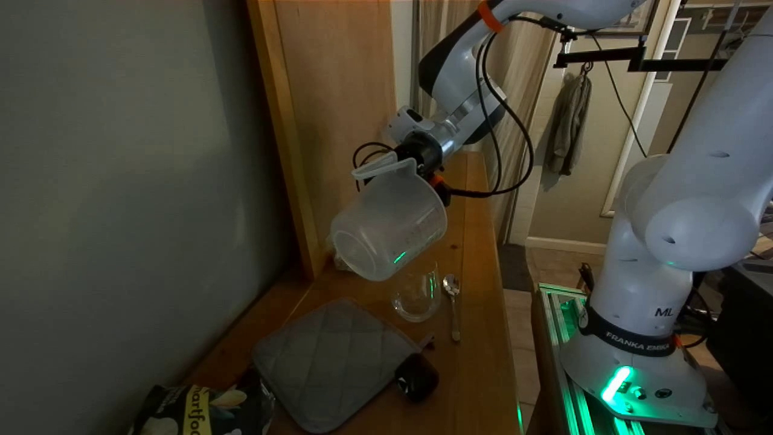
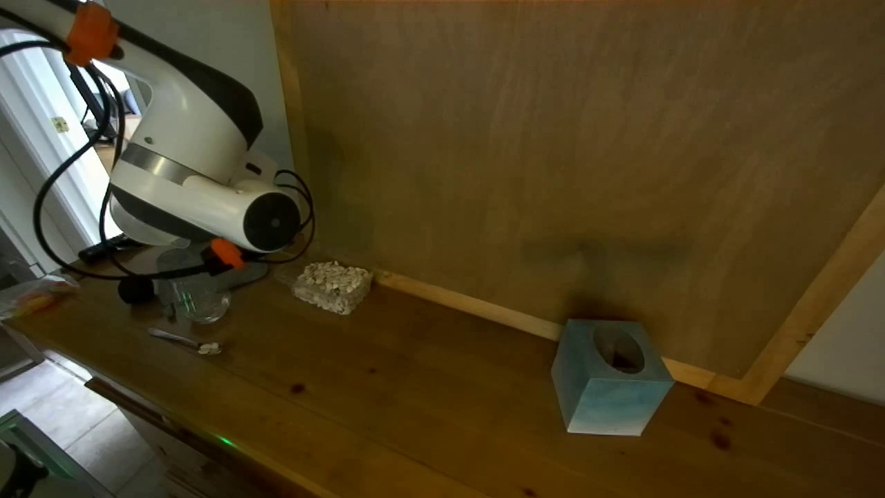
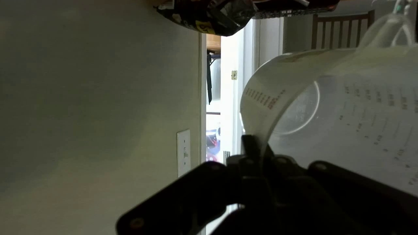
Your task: Pour the water in the jar into the glass cup
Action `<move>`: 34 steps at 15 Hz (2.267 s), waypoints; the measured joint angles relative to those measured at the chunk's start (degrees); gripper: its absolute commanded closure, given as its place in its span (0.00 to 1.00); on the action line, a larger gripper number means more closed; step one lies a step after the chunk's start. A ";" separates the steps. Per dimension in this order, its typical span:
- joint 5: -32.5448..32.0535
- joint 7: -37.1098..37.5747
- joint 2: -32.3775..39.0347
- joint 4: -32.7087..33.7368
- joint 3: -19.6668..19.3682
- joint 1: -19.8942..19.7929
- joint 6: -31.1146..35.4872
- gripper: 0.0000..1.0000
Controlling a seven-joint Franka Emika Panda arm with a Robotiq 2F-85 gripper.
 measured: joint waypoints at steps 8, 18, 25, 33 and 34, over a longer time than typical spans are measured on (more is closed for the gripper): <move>1.16 -1.16 0.63 0.02 -0.19 -0.36 -1.16 0.99; 1.28 -1.20 0.80 0.02 -0.19 -0.46 -1.93 0.99; 1.29 -1.20 0.85 0.02 -0.19 -0.48 -1.94 0.99; 1.29 -0.99 0.85 0.02 0.39 -0.48 -1.85 0.99; 1.29 -0.77 0.85 0.02 0.57 -0.48 -1.79 0.99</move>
